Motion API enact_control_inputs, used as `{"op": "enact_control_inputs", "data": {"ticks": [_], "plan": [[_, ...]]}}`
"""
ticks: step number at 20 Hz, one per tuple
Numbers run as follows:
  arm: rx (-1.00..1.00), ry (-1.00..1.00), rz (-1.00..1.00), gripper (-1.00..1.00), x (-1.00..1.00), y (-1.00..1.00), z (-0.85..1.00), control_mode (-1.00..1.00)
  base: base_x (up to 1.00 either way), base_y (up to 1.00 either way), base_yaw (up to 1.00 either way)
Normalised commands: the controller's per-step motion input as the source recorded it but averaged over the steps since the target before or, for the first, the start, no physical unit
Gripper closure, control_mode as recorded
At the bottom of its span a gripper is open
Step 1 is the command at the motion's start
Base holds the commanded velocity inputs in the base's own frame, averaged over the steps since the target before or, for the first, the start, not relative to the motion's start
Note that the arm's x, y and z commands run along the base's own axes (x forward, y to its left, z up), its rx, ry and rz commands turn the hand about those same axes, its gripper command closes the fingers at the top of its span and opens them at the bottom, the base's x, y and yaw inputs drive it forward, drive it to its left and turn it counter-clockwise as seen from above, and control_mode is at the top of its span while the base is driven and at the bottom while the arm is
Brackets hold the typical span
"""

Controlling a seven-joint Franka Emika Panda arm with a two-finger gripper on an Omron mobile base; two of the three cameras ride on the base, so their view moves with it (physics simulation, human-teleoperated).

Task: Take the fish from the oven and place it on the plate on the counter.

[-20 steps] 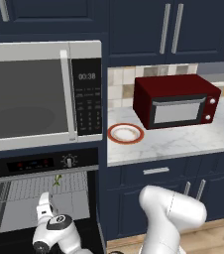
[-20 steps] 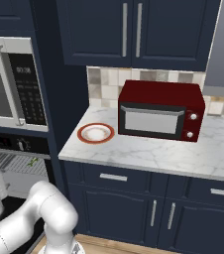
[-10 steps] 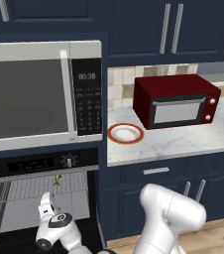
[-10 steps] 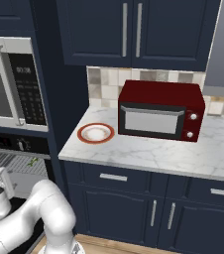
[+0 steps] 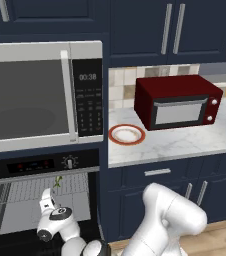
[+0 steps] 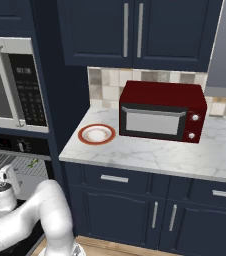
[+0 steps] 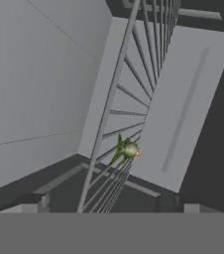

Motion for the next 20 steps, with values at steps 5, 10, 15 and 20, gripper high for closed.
{"op": "enact_control_inputs", "data": {"ticks": [5, 10, 15, 20], "plan": [[0.0, 0.0, 0.0, -1.0, 0.44, 0.0, -0.4, -1.0, 0.0, 0.0, 0.0], [-0.04, 0.0, 0.0, -1.0, 0.1, 0.0, -0.44, -1.0, 0.0, 0.0, 0.0], [-0.04, 0.0, 0.0, -1.0, 0.0, 0.0, -0.45, -1.0, 0.0, 0.0, 0.0], [-0.08, -0.02, 0.02, -1.0, 0.02, 0.0, -0.57, -1.0, 0.0, 0.0, 0.0]]}}
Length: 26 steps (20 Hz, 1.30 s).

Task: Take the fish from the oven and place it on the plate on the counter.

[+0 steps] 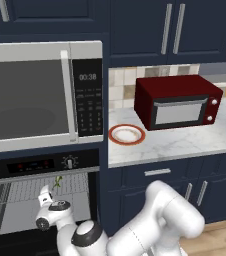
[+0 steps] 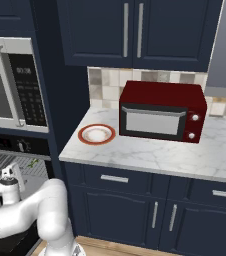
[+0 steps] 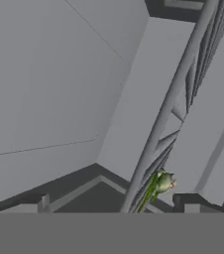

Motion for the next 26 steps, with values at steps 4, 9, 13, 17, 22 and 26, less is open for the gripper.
{"op": "enact_control_inputs", "data": {"ticks": [4, 9, 13, 17, 22, 26], "plan": [[-0.08, -0.03, 0.09, -1.0, 0.02, 0.03, -0.7, -1.0, 0.0, 0.0, 0.0], [-0.03, -0.19, 0.11, -1.0, 0.09, 0.05, -0.63, -1.0, 0.0, 0.0, 0.0], [-0.03, -0.18, 0.09, -1.0, 0.19, 0.06, -0.68, -1.0, 0.0, 0.0, 0.0], [-0.03, -0.13, 0.08, -1.0, 0.12, 0.01, -0.59, -1.0, 0.0, 0.0, 0.0], [-0.01, -0.14, 0.08, -1.0, 0.15, 0.0, -0.5, -1.0, 0.0, 0.0, 0.0], [0.0, -0.28, 0.09, -1.0, 0.2, 0.03, -0.46, -1.0, 0.0, 0.0, 0.0]]}}
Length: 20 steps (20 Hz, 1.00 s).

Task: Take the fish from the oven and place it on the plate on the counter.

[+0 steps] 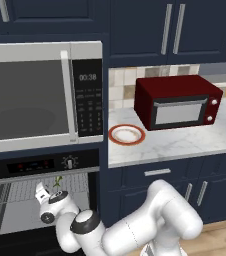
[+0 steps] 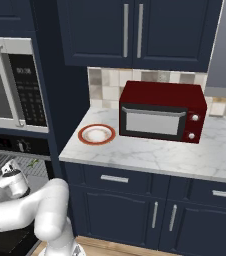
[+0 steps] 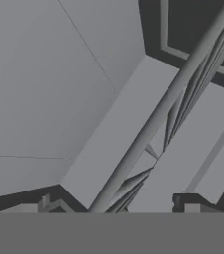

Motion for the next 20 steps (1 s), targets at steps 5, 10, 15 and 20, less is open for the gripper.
{"op": "enact_control_inputs", "data": {"ticks": [5, 10, 15, 20], "plan": [[0.0, -0.29, 0.06, -1.0, 0.32, 0.08, -0.44, -1.0, 0.0, 0.0, 0.0], [0.0, -0.3, 0.01, -1.0, 0.55, 0.0, -0.47, -1.0, 0.0, 0.0, 0.0], [0.0, -0.26, 0.0, -1.0, 0.53, 0.03, -0.44, -1.0, 0.0, 0.0, 0.0], [0.01, -0.07, 0.0, 1.0, 0.35, 0.16, -0.26, -1.0, 0.0, 0.0, 0.0]]}}
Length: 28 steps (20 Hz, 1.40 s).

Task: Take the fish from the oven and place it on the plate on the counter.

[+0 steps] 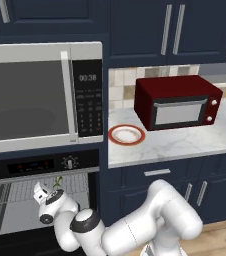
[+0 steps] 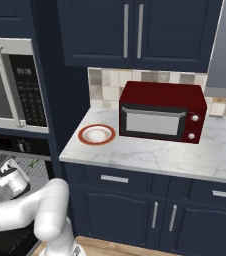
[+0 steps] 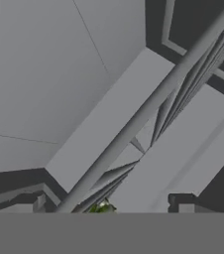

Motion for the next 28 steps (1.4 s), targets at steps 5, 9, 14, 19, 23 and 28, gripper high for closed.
{"op": "enact_control_inputs", "data": {"ticks": [5, 9, 14, 19, 23, 28], "plan": [[0.0, 0.0, 0.0, 1.0, 0.09, 0.05, -0.17, -1.0, 0.0, 0.0, 0.0], [0.0, 0.0, 0.0, 1.0, 0.0, 0.0, -0.17, -1.0, 0.0, 0.0, 0.0], [0.0, 0.0, 0.02, 1.0, -0.28, 0.0, -0.12, -1.0, 0.0, 0.0, 0.0], [0.0, 0.0, 0.07, 1.0, -0.51, 0.0, -0.08, -1.0, 0.0, 0.0, 0.0], [0.0, 0.0, 0.12, 1.0, -0.69, 0.06, -0.02, -1.0, 0.0, 0.0, 0.0], [0.0, 0.02, 0.11, 1.0, -0.62, 0.07, -0.01, -1.0, 0.0, 0.0, 0.0]]}}
